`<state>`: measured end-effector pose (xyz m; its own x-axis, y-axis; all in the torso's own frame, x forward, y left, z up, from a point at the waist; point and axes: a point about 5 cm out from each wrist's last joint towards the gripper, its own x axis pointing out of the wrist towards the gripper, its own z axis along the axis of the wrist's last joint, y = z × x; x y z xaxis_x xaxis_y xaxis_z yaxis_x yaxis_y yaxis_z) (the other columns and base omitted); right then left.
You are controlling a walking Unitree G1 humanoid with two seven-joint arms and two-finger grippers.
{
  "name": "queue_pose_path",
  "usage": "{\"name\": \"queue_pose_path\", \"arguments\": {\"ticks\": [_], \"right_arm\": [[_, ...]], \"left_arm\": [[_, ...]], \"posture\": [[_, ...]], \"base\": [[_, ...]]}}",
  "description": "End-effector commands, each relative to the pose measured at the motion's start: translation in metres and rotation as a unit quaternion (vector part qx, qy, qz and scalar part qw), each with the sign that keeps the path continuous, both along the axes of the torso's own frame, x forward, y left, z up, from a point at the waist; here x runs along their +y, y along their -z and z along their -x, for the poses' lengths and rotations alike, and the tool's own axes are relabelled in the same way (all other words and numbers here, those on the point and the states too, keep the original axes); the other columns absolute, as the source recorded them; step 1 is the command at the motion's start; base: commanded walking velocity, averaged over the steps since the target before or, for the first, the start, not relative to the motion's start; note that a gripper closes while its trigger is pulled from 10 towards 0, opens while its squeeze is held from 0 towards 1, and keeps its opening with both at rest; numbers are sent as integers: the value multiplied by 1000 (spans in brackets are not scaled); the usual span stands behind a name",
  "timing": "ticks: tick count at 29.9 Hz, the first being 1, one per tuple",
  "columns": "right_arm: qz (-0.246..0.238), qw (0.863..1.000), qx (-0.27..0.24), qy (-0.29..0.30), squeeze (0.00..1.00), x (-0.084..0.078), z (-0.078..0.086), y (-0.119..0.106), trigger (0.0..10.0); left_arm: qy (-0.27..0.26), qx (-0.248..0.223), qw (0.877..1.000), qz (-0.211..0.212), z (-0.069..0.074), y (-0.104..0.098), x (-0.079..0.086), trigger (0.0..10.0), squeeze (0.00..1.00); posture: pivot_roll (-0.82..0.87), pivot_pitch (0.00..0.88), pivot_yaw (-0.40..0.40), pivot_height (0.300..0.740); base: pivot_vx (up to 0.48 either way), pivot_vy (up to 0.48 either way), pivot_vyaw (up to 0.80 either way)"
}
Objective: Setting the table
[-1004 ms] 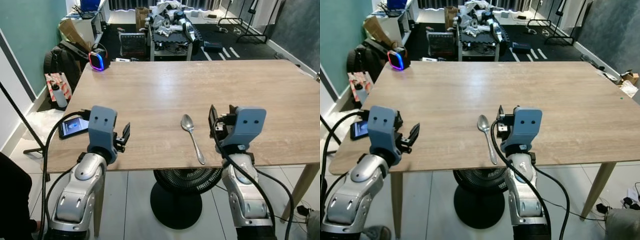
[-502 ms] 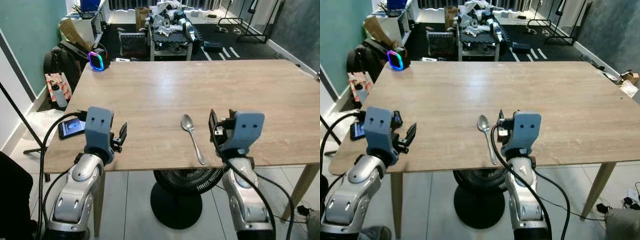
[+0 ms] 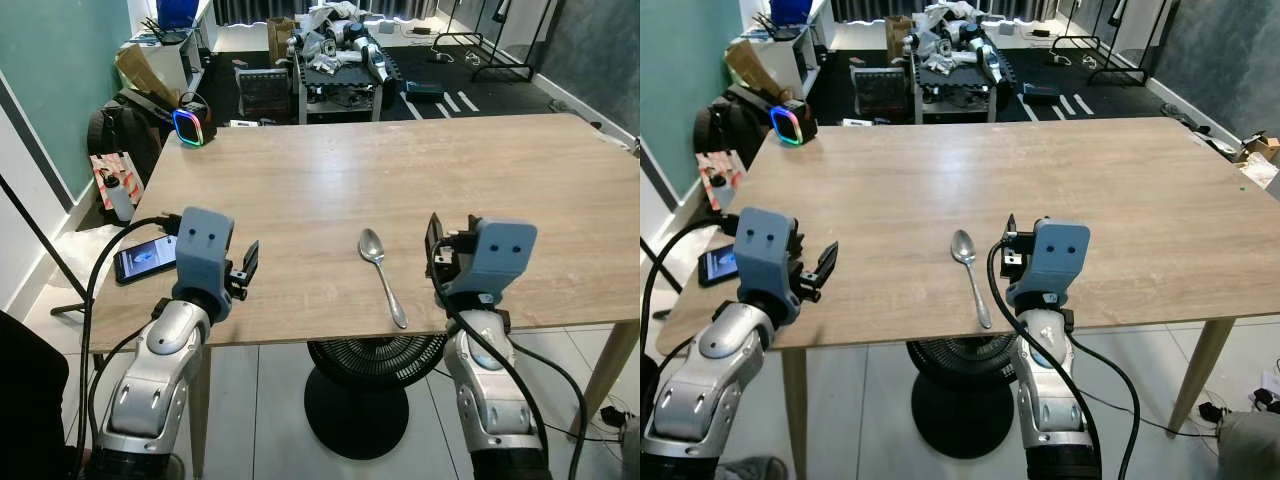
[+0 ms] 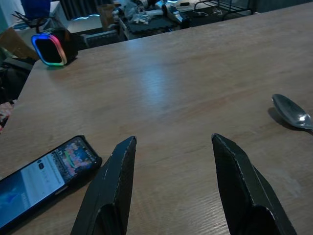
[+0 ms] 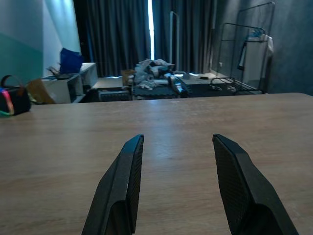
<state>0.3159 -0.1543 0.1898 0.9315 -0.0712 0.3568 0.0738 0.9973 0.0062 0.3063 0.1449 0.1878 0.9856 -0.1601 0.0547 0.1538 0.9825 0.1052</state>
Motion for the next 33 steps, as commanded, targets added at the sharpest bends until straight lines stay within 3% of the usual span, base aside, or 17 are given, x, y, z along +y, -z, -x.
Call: {"name": "queue_pose_path", "arguments": {"ticks": [1,23,33], "right_arm": [[6,1000,4,3,0,-2,0,1,10000],[-1,1000,7,6,0,-2,2,2,10000],[0,1000,22,2,0,-4,4,8,10000]], "left_arm": [[-13,-1,1000,-3,0,-1,6,10000,0],[-18,-9,1000,5,-5,-7,6,10000,0],[-21,3,1000,14,-3,-3,7,10000,0]], "posture": [[58,0,70,740],[42,0,69,740],[31,0,61,740]], "base": [[0,0,0],[0,0,0],[0,0,-752]]}}
